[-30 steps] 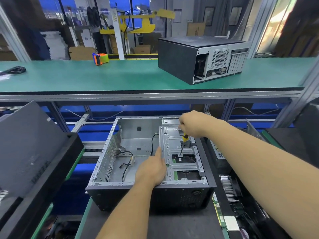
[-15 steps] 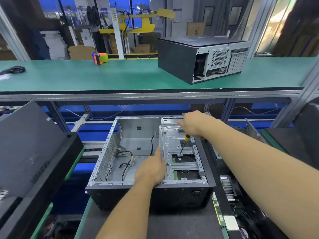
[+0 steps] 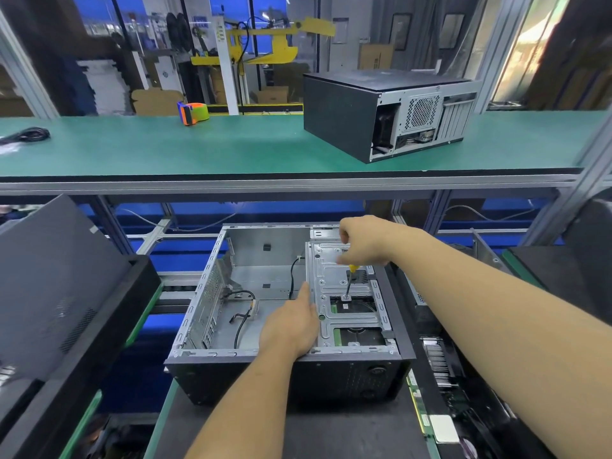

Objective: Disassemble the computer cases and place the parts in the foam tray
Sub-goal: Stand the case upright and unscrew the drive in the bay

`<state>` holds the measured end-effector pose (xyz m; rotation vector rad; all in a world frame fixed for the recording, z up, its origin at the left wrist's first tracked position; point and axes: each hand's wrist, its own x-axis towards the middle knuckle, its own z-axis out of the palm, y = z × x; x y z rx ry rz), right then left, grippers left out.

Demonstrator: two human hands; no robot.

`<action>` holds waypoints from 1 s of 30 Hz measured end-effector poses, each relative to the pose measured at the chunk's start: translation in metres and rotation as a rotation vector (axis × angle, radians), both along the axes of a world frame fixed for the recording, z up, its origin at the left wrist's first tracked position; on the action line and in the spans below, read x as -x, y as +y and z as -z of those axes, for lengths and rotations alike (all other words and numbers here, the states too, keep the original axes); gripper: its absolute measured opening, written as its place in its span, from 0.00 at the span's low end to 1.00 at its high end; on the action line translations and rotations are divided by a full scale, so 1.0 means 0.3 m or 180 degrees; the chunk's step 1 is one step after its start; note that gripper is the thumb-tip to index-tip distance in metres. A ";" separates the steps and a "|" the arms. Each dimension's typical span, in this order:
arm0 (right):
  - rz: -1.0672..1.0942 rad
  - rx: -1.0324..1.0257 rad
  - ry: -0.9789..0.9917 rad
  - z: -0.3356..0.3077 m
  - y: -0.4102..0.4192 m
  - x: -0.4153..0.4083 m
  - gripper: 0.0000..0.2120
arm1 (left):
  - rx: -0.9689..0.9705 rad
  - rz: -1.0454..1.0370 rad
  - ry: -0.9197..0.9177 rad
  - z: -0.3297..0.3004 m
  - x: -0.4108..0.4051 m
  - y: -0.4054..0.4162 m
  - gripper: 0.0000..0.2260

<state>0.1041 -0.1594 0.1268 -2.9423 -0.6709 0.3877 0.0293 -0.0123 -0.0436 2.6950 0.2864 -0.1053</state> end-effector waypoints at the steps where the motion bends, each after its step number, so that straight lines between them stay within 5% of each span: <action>1: 0.0085 0.0124 -0.0127 0.003 0.002 0.000 0.13 | 0.0004 -0.0002 -0.0006 0.000 0.001 0.000 0.25; 8: 0.0171 0.0119 -0.0340 0.014 0.003 -0.013 0.04 | 0.0015 0.0019 -0.0030 0.001 0.000 0.000 0.25; 11: 0.0100 0.0017 -0.0162 0.003 0.001 -0.014 0.15 | 0.0023 0.0058 -0.0041 0.002 0.002 0.001 0.25; 16: -0.0052 -0.0064 0.0079 0.005 -0.012 -0.023 0.09 | 0.0028 0.0069 -0.0068 0.002 0.000 0.002 0.25; 20: 0.0129 0.0230 -0.0275 0.023 -0.011 -0.034 0.19 | 0.0029 0.0060 -0.0094 0.005 0.000 0.001 0.25; 25: -0.0104 0.0180 -0.0374 0.026 -0.010 -0.029 0.05 | 0.0038 0.0051 -0.0107 0.005 0.001 0.001 0.24; 30: -0.0421 -0.0126 -0.0040 0.015 -0.010 -0.026 0.09 | 0.0029 0.0044 -0.0067 0.001 0.002 0.001 0.25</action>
